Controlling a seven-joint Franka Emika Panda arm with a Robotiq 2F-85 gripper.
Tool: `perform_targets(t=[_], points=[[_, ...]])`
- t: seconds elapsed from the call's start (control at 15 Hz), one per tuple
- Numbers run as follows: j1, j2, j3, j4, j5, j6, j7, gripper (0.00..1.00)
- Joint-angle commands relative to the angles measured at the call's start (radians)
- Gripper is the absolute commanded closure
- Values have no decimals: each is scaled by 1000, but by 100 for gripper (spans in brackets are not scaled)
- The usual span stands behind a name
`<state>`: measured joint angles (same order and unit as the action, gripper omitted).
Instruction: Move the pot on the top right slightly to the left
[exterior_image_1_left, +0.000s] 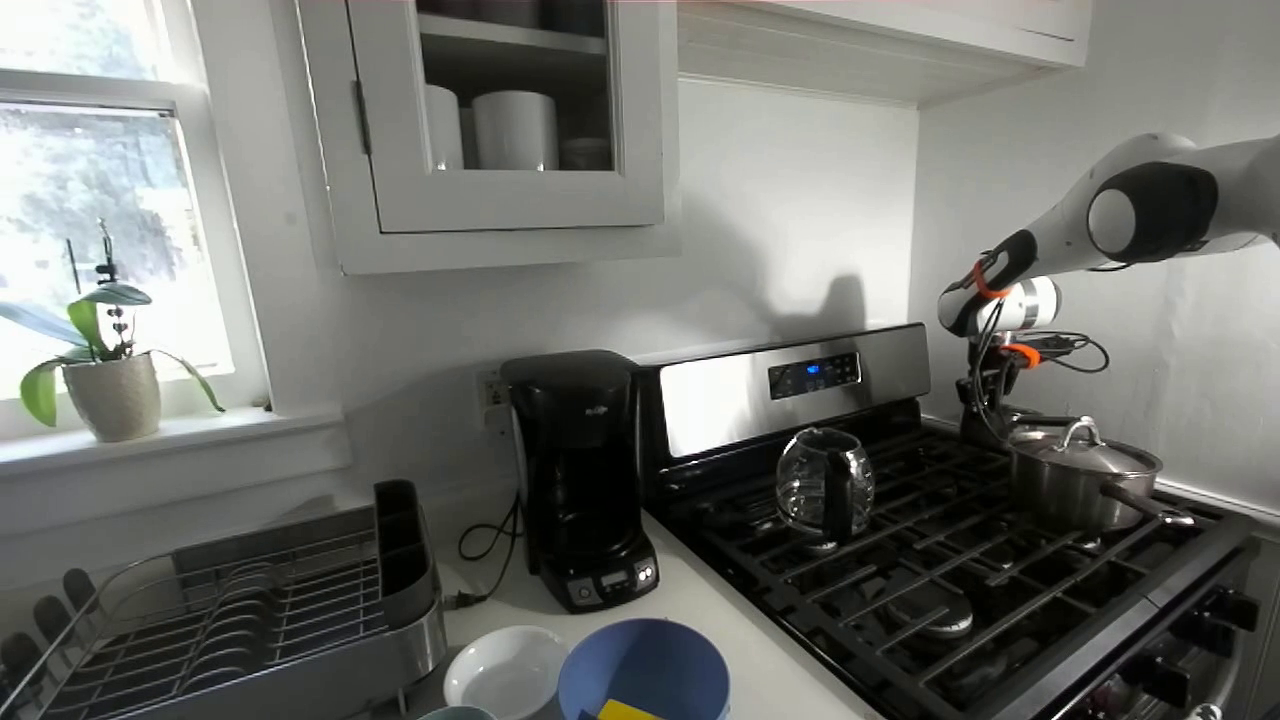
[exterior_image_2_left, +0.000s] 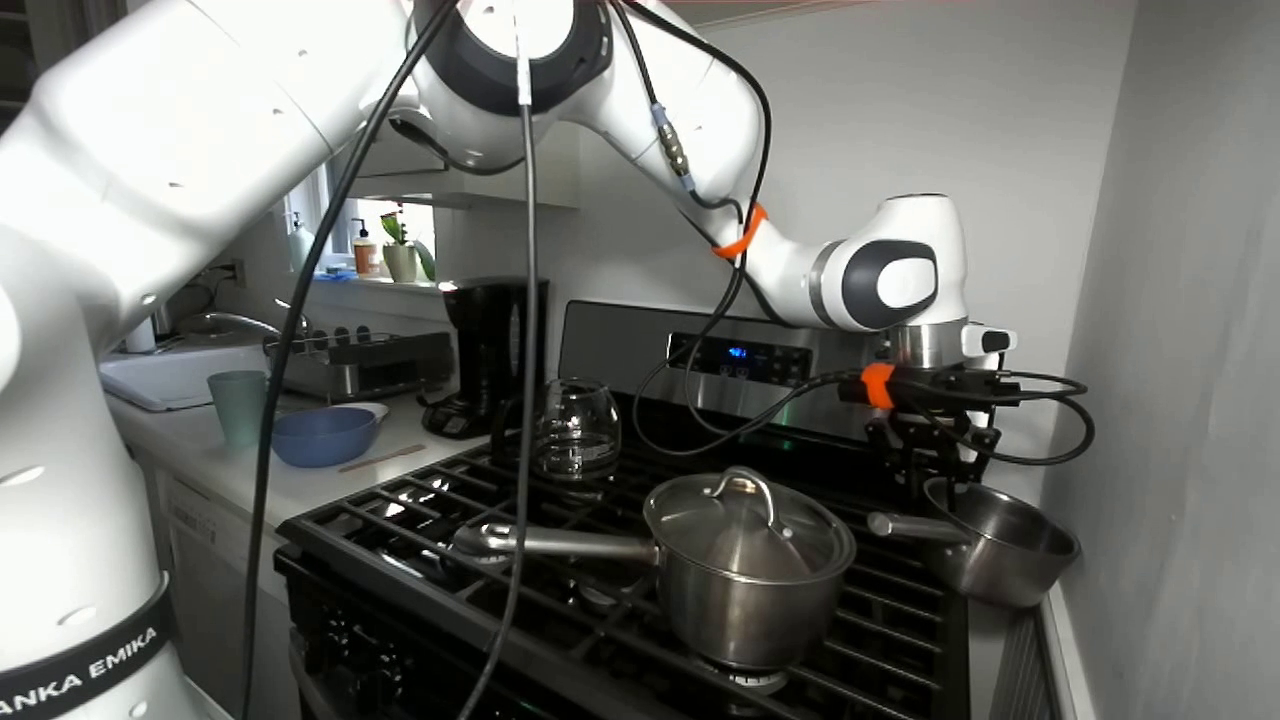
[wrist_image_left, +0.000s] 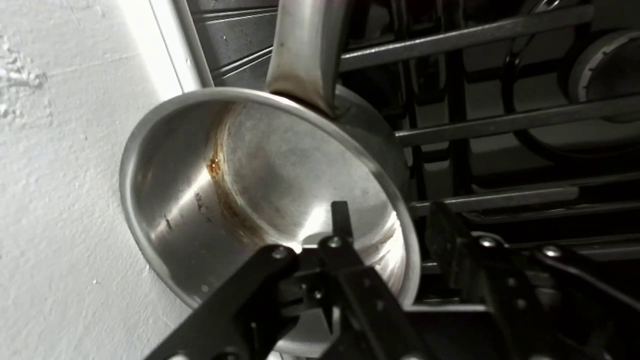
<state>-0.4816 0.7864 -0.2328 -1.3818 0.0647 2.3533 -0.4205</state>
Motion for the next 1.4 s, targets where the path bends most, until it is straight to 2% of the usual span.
perform_targets(t=[0.0,0.13,0.2,0.87,1.13,1.33], points=[[-18,18,21,37,-34,-6,21,87],[-11,12,19,31,-40,-5,28,98],[-3,10,14,27,-48,3,40,100],[36,-42,-13,1,-136,-42,136,98],[40,-91,-16,-4,-142,-132,150,98],[58,-165,-20,-16,-140,-299,187,98]])
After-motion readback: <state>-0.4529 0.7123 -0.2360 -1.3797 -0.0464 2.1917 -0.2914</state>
